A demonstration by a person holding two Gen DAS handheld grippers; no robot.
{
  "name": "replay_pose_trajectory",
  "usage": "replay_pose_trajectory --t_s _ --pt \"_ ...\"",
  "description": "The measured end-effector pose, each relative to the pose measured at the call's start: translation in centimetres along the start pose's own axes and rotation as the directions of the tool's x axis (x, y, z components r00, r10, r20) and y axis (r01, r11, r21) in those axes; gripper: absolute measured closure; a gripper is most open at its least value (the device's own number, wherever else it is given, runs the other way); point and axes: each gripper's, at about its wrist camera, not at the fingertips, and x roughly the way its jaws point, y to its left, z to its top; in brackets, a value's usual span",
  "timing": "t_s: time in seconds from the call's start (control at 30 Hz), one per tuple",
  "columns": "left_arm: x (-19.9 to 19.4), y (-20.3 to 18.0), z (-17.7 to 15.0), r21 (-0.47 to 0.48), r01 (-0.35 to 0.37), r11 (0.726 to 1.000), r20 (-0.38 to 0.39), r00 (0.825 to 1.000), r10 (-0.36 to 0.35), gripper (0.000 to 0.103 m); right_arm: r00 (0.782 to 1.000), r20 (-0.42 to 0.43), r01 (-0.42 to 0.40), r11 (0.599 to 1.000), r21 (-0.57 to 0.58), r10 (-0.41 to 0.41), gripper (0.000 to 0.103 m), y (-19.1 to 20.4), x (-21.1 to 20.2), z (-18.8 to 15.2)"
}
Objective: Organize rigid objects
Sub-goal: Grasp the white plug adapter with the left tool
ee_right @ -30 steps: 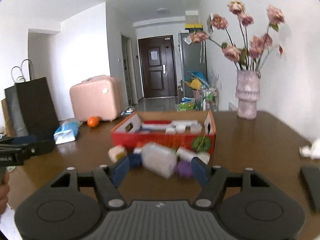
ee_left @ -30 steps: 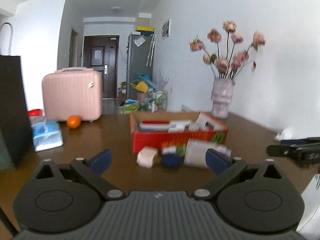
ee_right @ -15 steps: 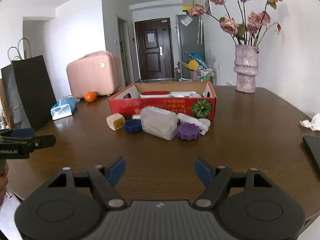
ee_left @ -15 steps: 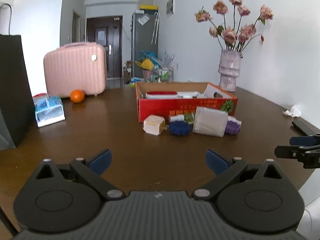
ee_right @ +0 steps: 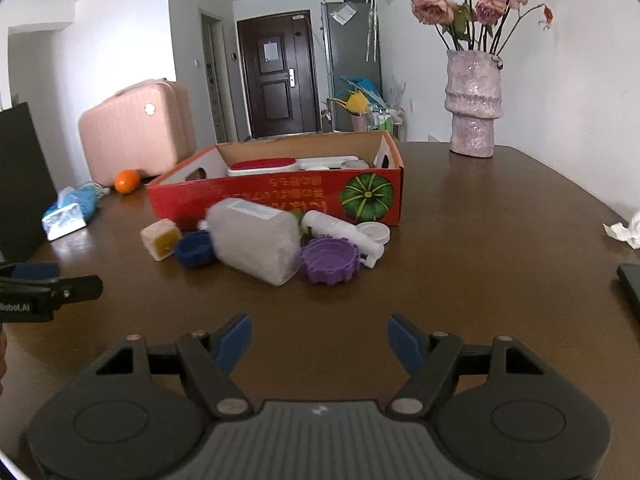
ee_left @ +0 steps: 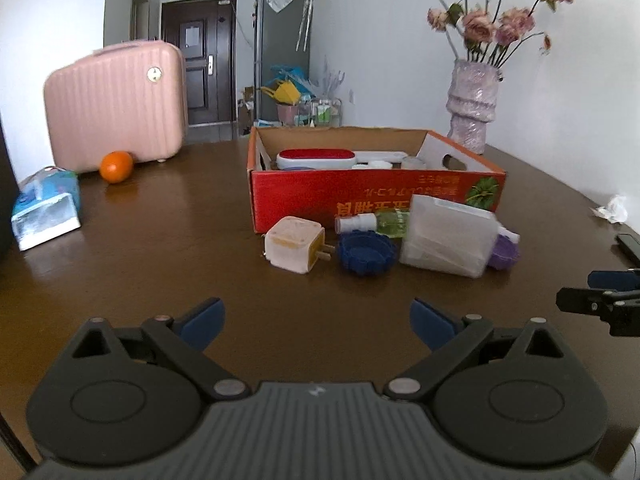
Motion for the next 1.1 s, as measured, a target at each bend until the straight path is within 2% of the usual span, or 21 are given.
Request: replay_pose_trajectory --t_s 0.17,0.3,0.4,0.53,0.57,0.67,0.7,0.73,0.83,0.87,0.9,0.93,1.1 --pt "4.5 0.4 2.4 0.003 -0.026 1.000 0.001 1.000 0.026 0.009 1.000 -0.012 0.014 1.000 -0.022 -0.014 0.031 -0.6 3.8 1.7" --pt "7.9 1.3 4.1 -0.031 -0.067 0.997 -0.015 0.998 0.067 0.016 0.999 -0.007 0.032 0.999 -0.029 -0.032 0.034 -1.0 6.4 2.9" --pt "9.5 2.4 5.0 -0.110 -0.026 0.994 -0.023 0.999 0.023 0.019 0.999 -0.008 0.038 0.999 -0.029 -0.038 0.035 -1.3 7.9 3.6" --pt "10.9 2.6 5.0 -0.139 -0.014 0.990 -0.046 0.999 0.008 0.036 0.999 -0.014 0.030 0.999 -0.034 -0.030 0.040 -1.3 9.3 4.1" --pt "10.9 2.5 4.8 -0.135 -0.016 0.991 -0.049 0.999 0.009 0.041 0.999 -0.017 0.027 0.999 -0.035 -0.028 0.041 -1.3 9.6 4.2" --pt "10.8 2.3 4.6 -0.115 -0.018 0.993 -0.045 0.999 0.013 0.042 1.000 -0.023 0.013 1.000 -0.028 -0.014 0.044 -1.2 9.9 4.1" --pt "10.7 2.4 4.6 -0.119 -0.014 0.993 -0.049 0.999 0.008 0.042 1.000 -0.025 0.008 1.000 -0.022 -0.008 0.046 -1.2 10.0 4.0" --pt "10.4 2.4 4.5 -0.121 -0.009 0.993 -0.051 0.999 0.003 0.043 1.000 -0.028 0.001 1.000 -0.020 -0.002 0.054 -1.1 9.9 3.9" --pt "9.1 2.5 3.8 -0.126 0.000 0.992 -0.059 0.998 -0.007 0.043 1.000 -0.027 -0.013 1.000 -0.023 0.012 0.056 -0.7 9.6 3.7" --pt "8.4 2.5 3.4 -0.127 0.004 0.992 -0.061 0.998 -0.011 0.043 1.000 -0.022 -0.015 1.000 -0.022 0.014 0.061 -0.7 9.4 3.6" --pt "7.7 2.5 3.0 -0.127 0.009 0.992 -0.062 0.998 -0.017 0.043 1.000 -0.019 -0.010 1.000 -0.021 0.010 0.080 -0.6 9.0 3.5" --pt "6.9 2.5 2.6 -0.127 0.015 0.992 -0.063 0.998 -0.023 0.043 1.000 -0.026 0.002 1.000 -0.022 -0.002 0.087 -0.6 8.8 3.3" --pt "3.0 1.7 0.0 -0.097 0.010 0.995 -0.064 0.998 -0.016 0.042 0.999 -0.044 -0.013 1.000 0.001 0.013 0.090 -0.7 6.7 1.6"
